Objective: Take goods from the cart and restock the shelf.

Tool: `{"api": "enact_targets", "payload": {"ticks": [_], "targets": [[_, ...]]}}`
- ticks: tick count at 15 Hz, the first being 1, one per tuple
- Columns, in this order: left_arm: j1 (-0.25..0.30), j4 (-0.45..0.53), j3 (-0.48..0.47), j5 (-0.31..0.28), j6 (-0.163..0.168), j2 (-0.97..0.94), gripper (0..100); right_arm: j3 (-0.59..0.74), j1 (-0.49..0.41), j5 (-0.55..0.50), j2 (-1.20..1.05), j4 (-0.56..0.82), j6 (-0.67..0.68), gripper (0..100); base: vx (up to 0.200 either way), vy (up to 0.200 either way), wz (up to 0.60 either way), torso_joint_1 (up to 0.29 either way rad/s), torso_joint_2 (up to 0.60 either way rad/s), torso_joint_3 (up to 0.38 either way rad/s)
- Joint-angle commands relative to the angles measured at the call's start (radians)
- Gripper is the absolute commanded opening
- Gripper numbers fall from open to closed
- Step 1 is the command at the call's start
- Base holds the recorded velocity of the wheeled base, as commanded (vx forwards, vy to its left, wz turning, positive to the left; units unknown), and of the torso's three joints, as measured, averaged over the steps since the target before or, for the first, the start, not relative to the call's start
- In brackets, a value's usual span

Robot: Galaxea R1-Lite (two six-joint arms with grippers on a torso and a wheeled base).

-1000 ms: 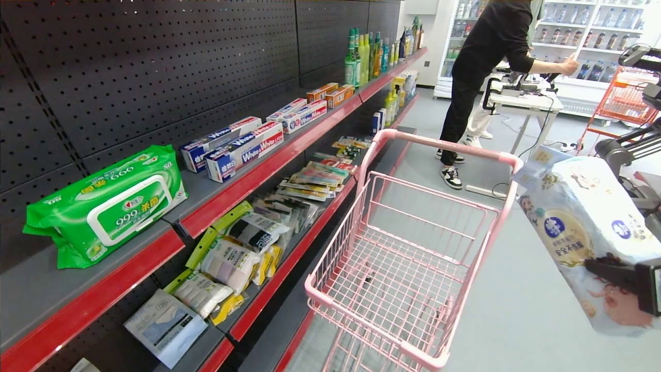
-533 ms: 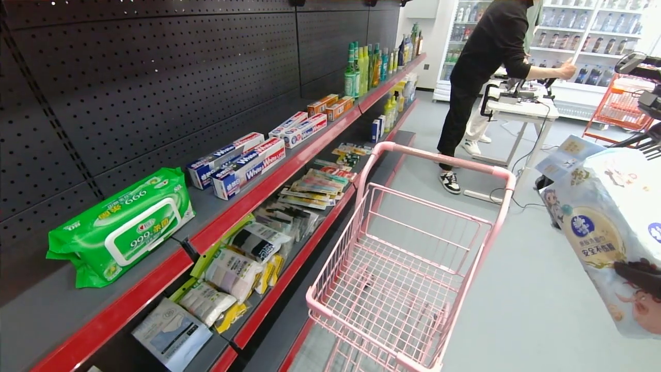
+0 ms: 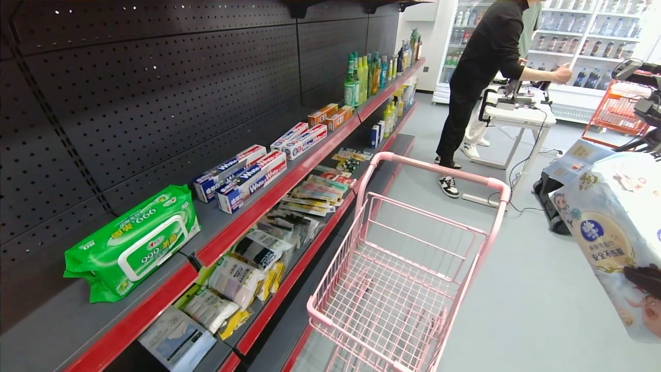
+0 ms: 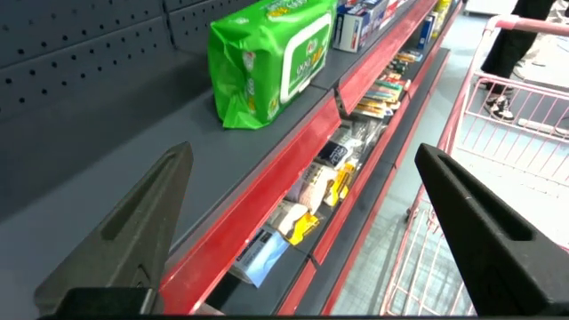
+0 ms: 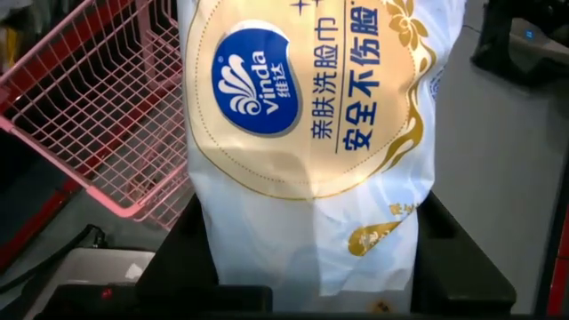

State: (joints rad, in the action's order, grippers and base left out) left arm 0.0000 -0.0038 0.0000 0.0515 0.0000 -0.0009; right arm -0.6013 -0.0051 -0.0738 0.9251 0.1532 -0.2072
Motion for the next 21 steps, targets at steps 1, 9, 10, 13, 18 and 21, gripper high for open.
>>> {"api": "enact_targets", "payload": {"ticks": [1,9,10,13,18,21], "targets": [[0.000,0.001,0.000,0.001,0.000,0.001,100,0.003,-0.001,0.000,0.003,0.000,-0.001,0,0.000,0.000,0.00,0.159,-0.36,-0.188],[0.000,0.001,0.000,0.001,0.000,0.001,100,0.063,0.001,-0.014,-0.038,-0.001,-0.026,0,0.000,0.000,0.00,0.158,-0.33,-0.171],[0.000,-0.001,0.000,0.001,0.000,0.001,100,0.063,0.001,-0.014,-0.038,-0.001,-0.029,0,0.000,0.000,0.00,0.110,-0.24,-0.124],[0.000,-0.001,0.000,0.001,0.000,0.001,100,0.064,0.002,-0.012,-0.028,-0.004,-0.050,0,0.000,0.000,0.00,0.105,-0.20,-0.107],[0.000,0.001,0.000,0.001,0.000,0.001,100,0.072,0.001,-0.014,-0.029,-0.007,-0.073,0,0.000,0.000,0.00,0.022,-0.06,-0.028],[0.000,0.001,0.000,0.001,0.000,0.001,100,0.080,0.001,-0.014,-0.029,-0.007,-0.073,0,0.000,0.000,0.60,0.007,0.00,0.001]]}}
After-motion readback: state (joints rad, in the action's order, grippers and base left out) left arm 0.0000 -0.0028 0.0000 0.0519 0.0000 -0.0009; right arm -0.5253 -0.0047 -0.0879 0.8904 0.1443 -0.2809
